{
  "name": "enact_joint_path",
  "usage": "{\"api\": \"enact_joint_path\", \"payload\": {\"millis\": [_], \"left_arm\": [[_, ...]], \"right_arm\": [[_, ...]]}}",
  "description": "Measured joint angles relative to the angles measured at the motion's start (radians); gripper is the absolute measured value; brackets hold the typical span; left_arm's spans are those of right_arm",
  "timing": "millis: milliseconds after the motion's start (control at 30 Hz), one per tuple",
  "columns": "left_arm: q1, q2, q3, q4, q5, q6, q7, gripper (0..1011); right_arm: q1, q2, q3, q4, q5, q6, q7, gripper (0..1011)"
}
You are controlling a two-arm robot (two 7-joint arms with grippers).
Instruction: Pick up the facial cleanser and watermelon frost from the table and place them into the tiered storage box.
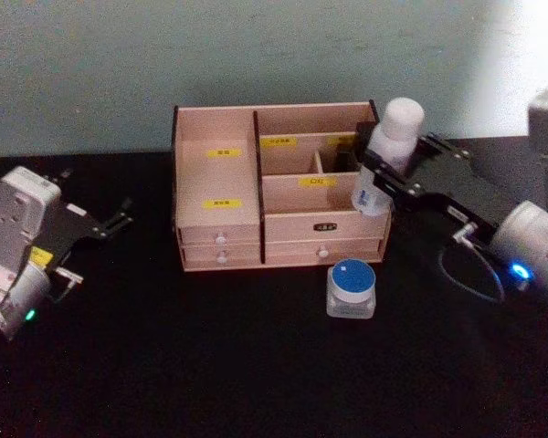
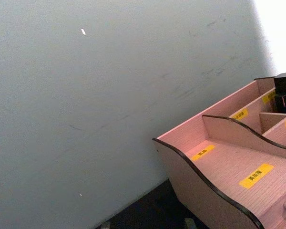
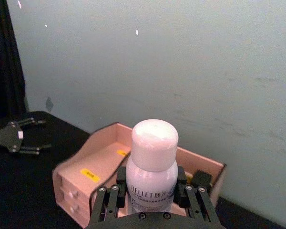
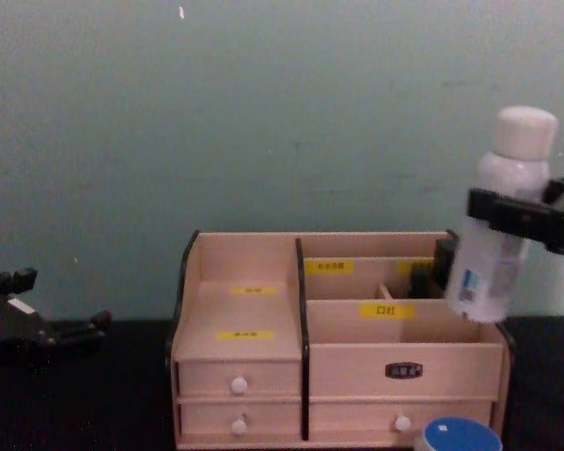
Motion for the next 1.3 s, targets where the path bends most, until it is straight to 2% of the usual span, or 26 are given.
{"api": "enact_joint_path", "payload": {"millis": [133, 267, 300, 400, 800, 1000, 1300], "left_arm": [[0.000, 0.000, 0.000, 0.000, 0.000, 0.000, 0.000, 1001], [0.000, 0.000, 0.000, 0.000, 0.000, 0.000, 0.000, 1001], [0.000, 0.000, 0.000, 0.000, 0.000, 0.000, 0.000, 1001], [0.000, 0.000, 0.000, 0.000, 0.000, 0.000, 0.000, 1001], [0.000, 0.000, 0.000, 0.000, 0.000, 0.000, 0.000, 1001], [0.000, 0.000, 0.000, 0.000, 0.000, 0.000, 0.000, 1001], [0.000, 0.000, 0.000, 0.000, 0.000, 0.000, 0.000, 1001]], "right_arm": [[0.067, -0.030, -0.030, 0.057, -0.006, 0.001, 0.011, 590], [0.152, -0.067, -0.066, 0.147, -0.019, 0.004, 0.020, 590], [0.152, -0.067, -0.066, 0.147, -0.019, 0.004, 0.020, 590], [0.216, -0.098, -0.092, 0.225, -0.029, 0.008, 0.026, 589], [0.383, -0.181, -0.142, 0.431, -0.053, -0.001, 0.055, 590], [0.440, -0.213, -0.163, 0.514, -0.066, -0.007, 0.066, 590], [0.477, -0.239, -0.176, 0.578, -0.079, -0.013, 0.071, 590]]}}
